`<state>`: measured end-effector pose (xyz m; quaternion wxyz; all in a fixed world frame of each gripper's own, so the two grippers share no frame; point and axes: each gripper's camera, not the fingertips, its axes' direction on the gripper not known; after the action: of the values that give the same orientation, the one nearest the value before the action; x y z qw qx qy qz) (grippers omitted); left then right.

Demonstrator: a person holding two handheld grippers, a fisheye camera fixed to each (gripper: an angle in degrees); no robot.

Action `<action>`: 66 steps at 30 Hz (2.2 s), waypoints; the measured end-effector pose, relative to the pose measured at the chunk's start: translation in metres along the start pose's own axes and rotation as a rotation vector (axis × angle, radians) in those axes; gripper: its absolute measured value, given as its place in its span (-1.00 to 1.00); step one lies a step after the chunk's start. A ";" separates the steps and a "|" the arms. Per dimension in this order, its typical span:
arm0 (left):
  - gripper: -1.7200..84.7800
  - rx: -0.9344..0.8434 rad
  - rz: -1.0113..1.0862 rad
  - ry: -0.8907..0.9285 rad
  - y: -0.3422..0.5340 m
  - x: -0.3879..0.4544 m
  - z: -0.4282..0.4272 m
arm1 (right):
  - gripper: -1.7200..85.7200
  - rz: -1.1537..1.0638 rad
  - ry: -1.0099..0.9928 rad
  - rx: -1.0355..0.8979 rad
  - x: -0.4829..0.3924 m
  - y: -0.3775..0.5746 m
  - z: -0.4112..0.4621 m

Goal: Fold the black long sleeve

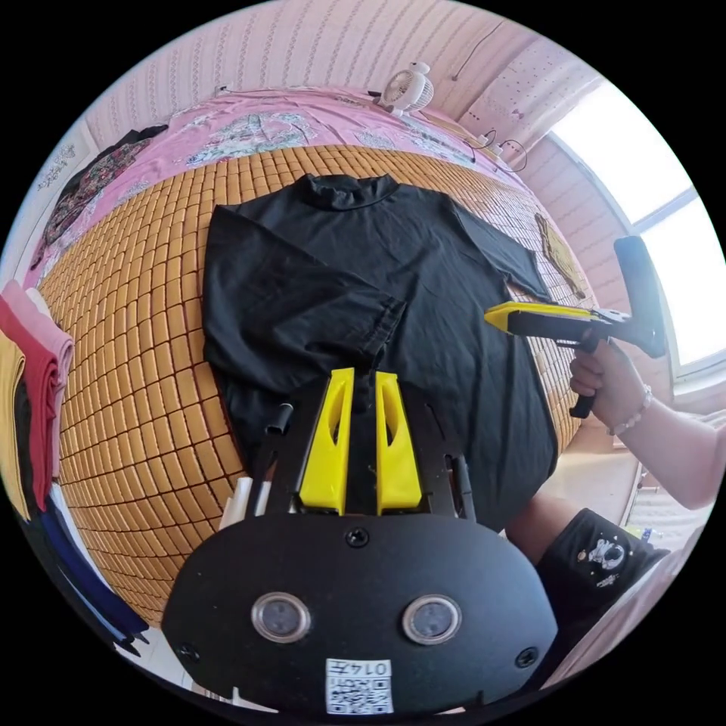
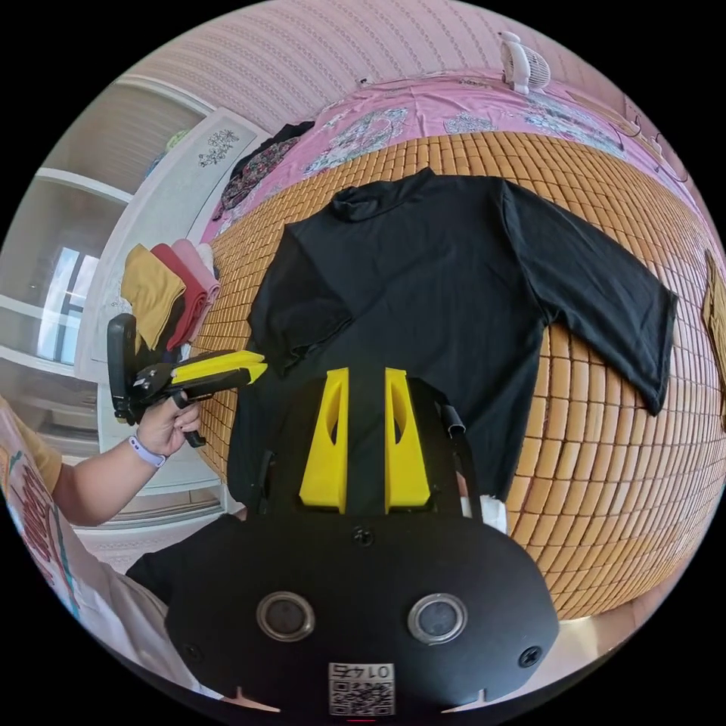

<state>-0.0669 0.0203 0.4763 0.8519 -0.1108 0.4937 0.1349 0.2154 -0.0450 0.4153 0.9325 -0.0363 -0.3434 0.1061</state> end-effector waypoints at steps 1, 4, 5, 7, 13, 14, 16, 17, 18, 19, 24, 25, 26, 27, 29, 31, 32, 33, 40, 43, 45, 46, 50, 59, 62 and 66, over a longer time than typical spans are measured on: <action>-0.83 -0.011 -0.001 -0.006 -0.002 -0.001 0.011 | -0.79 -0.036 0.001 -0.003 -0.002 -0.010 0.007; -0.83 -0.081 -0.018 0.014 -0.007 -0.004 0.044 | -0.79 -0.082 -0.007 -0.010 -0.005 -0.035 0.028; -0.83 -0.099 -0.012 0.013 -0.006 -0.004 0.055 | -0.79 -0.088 -0.010 -0.011 -0.005 -0.039 0.032; -0.83 -0.110 -0.002 0.010 -0.003 -0.003 0.068 | -0.81 -0.105 0.073 -0.045 -0.005 -0.053 0.051; -0.84 -0.092 -0.008 0.079 0.004 -0.008 0.086 | -0.95 -0.124 0.085 -0.103 0.009 -0.051 0.051; -0.84 -0.100 -0.016 0.098 0.005 -0.010 0.093 | -0.96 -0.133 0.089 -0.099 0.011 -0.050 0.048; -0.84 -0.097 -0.010 0.115 0.007 -0.011 0.102 | -0.96 -0.160 0.119 -0.100 0.020 -0.043 0.042; -0.84 -0.103 -0.005 0.117 0.008 -0.011 0.105 | -0.95 -0.162 0.122 -0.108 0.023 -0.041 0.042; -0.84 -0.111 -0.003 0.118 0.007 -0.012 0.107 | -0.95 -0.161 0.117 -0.133 0.032 -0.038 0.044; -0.83 -0.128 0.001 0.114 0.007 -0.012 0.108 | -0.95 -0.149 0.102 -0.153 0.040 -0.033 0.046; -0.84 -0.098 0.086 0.123 0.000 -0.002 0.090 | -0.92 -0.065 0.063 -0.044 0.077 0.005 0.004; -0.85 -0.082 0.121 0.130 -0.006 0.005 0.086 | -0.91 0.004 0.075 0.003 0.094 0.021 -0.013; -0.85 -0.065 0.158 0.132 -0.016 0.015 0.085 | -0.91 0.044 0.087 0.027 0.102 0.029 -0.022; -0.85 -0.059 0.178 0.134 -0.022 0.020 0.085 | -0.90 0.132 0.118 0.078 0.122 0.048 -0.040; -0.86 -0.031 0.270 0.154 -0.053 0.049 0.096 | -0.88 0.281 0.181 0.151 0.153 0.078 -0.066; -0.85 -0.022 0.347 0.181 -0.083 0.077 0.112 | -0.86 0.466 0.253 0.229 0.194 0.117 -0.095; -0.85 -0.014 0.401 0.201 -0.104 0.100 0.124 | -0.85 0.505 0.265 0.245 0.204 0.125 -0.100; -0.85 -0.012 0.429 0.213 -0.114 0.112 0.130 | -0.83 0.574 0.273 0.274 0.222 0.139 -0.110; -0.82 -0.052 0.613 0.331 -0.219 0.243 0.214 | -0.78 0.679 0.228 0.404 0.274 0.172 -0.126; -0.81 -0.049 0.639 0.301 -0.244 0.290 0.240 | -0.79 0.667 0.176 0.397 0.288 0.175 -0.119; -0.79 -0.082 0.633 0.313 -0.258 0.313 0.256 | -0.81 0.669 0.154 0.387 0.296 0.177 -0.116; -0.77 -0.111 0.623 0.332 -0.267 0.325 0.266 | -0.83 0.662 0.134 0.381 0.300 0.178 -0.116; -0.76 -0.113 0.631 0.198 -0.280 0.354 0.301 | -0.91 0.645 0.102 0.393 0.311 0.189 -0.117; -0.98 -0.014 0.556 0.122 -0.286 0.314 0.271 | -0.95 0.543 0.067 0.421 0.318 0.205 -0.127; -0.98 0.158 0.482 0.202 -0.275 0.255 0.194 | -0.96 0.410 0.071 0.448 0.304 0.199 -0.144; -0.98 0.322 0.363 0.215 -0.232 0.165 0.095 | -0.96 0.141 -0.026 0.505 0.262 0.186 -0.171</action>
<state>0.1671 -0.1474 0.3917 0.7631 0.1026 0.6083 0.1927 0.4883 0.1957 0.4253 0.8978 0.1753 -0.3144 0.2538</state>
